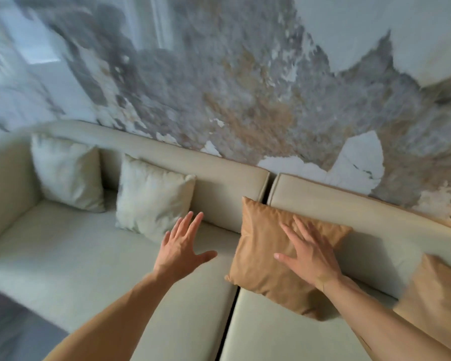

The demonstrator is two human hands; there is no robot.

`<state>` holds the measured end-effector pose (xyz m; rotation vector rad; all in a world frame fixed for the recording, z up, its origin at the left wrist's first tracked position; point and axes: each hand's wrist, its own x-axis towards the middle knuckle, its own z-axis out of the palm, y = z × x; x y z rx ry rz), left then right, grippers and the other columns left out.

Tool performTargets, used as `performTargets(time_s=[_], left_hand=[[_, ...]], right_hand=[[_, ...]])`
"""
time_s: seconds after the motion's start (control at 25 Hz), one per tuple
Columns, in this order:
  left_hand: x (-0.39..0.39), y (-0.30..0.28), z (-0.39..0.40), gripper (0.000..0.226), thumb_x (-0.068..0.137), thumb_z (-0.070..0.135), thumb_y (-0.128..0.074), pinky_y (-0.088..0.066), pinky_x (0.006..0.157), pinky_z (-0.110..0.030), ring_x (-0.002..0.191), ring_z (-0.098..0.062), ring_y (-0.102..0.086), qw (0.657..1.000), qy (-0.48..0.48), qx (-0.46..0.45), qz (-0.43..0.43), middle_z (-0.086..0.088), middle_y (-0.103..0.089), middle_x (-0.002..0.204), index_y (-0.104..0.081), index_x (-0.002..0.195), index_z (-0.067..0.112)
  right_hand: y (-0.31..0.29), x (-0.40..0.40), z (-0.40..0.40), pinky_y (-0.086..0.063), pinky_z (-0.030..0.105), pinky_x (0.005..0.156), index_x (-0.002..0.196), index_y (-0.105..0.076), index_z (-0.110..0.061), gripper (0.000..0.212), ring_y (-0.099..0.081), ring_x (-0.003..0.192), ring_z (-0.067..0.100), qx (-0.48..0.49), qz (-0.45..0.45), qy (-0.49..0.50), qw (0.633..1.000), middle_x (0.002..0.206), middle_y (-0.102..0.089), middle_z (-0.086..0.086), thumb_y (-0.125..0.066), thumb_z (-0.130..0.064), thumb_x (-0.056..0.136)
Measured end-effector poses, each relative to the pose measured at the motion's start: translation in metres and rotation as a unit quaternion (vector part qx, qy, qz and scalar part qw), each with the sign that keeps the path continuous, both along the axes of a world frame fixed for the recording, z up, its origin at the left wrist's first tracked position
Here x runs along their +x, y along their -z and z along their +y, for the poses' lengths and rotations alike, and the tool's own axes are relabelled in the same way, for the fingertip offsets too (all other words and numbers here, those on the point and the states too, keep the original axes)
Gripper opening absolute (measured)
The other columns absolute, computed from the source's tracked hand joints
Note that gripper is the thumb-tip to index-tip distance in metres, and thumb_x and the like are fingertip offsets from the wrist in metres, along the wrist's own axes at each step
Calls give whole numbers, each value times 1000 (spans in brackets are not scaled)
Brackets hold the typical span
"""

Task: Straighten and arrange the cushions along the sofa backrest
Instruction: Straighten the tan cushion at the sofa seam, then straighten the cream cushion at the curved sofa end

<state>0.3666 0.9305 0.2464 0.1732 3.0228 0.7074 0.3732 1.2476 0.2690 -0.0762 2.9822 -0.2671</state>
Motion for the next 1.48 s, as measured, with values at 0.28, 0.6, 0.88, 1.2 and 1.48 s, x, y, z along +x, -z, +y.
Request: performTargets(time_s=[0.28, 0.6, 0.88, 1.2, 1.48], left_hand=[[119, -96, -102, 105, 65, 89, -42, -17, 120, -46, 151, -19, -6, 991, -111, -40, 60, 8, -7, 163, -1, 151, 45], [193, -152, -250, 109, 59, 91, -36, -20, 118, -50, 150, -21, -12, 966, -229, -65, 103, 7, -14, 162, -8, 152, 42], [186, -153, -409, 117, 52, 99, -32, -20, 118, -50, 150, -21, -12, 963, -241, -56, 110, 8, -16, 162, -10, 152, 43], [131, -153, -529, 110, 58, 91, -38, -15, 119, -48, 150, -17, -6, 976, -196, -29, 95, 11, -10, 162, -6, 152, 43], [54, -124, -603, 109, 61, 88, -44, -13, 119, -48, 151, -18, -4, 984, -167, -22, 60, 11, -9, 163, -5, 152, 43]], right_hand=[[-100, 32, -77, -19, 48, 117, 150, -16, -46, 80, -5, 150, 23, -29, 73, -102, 992, 164, -5, -8, -50, -69, 82], [-149, 51, -220, -13, 53, 118, 152, -12, -45, 79, -2, 150, 26, -39, 89, -190, 977, 164, -3, -5, -46, -71, 84], [-155, 37, -391, -11, 51, 117, 151, -16, -44, 80, -2, 150, 26, -50, 106, -194, 974, 164, -6, -4, -50, -68, 83], [-157, -3, -535, -12, 55, 117, 151, -12, -46, 83, -1, 150, 26, -41, 102, -156, 982, 164, -6, -4, -46, -73, 81], [-124, -71, -608, -15, 55, 117, 151, -13, -44, 84, -3, 150, 26, -54, 99, -122, 986, 164, -7, -5, -46, -75, 80]])
